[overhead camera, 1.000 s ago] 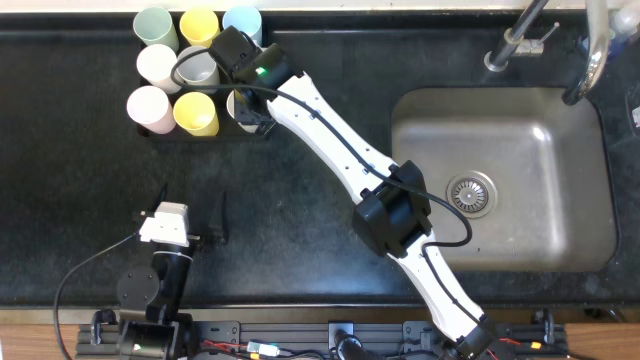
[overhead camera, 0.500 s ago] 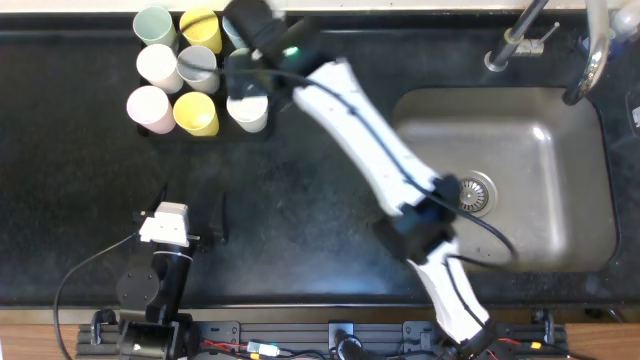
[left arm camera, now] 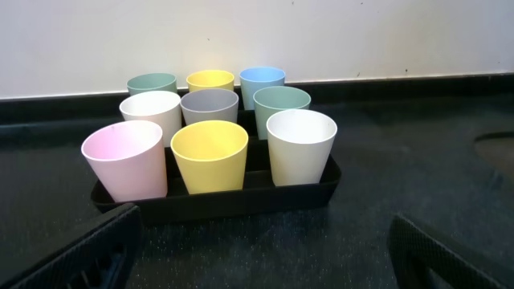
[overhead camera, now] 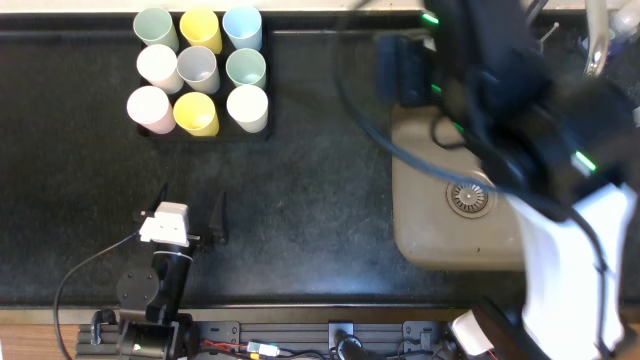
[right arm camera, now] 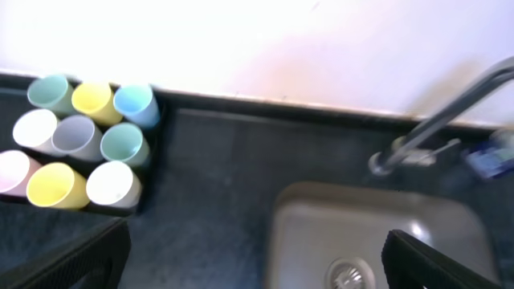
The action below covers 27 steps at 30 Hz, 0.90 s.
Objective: Store Cups
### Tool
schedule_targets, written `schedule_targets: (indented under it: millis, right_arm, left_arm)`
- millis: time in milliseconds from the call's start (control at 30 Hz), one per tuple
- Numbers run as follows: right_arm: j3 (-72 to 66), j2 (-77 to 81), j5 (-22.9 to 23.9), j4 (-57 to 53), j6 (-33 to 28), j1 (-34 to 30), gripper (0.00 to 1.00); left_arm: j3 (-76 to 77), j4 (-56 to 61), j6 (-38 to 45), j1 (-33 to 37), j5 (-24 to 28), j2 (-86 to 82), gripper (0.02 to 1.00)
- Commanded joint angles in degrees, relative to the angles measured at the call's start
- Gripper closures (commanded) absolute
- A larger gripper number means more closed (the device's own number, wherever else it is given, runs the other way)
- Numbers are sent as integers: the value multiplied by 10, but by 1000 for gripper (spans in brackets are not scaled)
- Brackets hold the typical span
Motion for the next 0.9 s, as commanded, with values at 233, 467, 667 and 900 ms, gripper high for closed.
schedule_targets:
  millis: [233, 467, 667, 900]
  right_arm:
    - [-154, -252, 89, 1, -33, -4, 1]
    - [-418, -396, 131, 30, 32, -4, 5]
    - [-611, -483, 126, 192, 42, -4, 3]
    - [-744, -545, 81, 298, 26, -4, 5]
  left_arm:
    - [-1, -2, -9, -3, -1, -6, 18]
    - [-1, -2, -8, -3, -1, -6, 18]
    - [-1, -2, -8, -3, -1, -6, 18]
    - [-1, -2, -8, -3, -1, -6, 18]
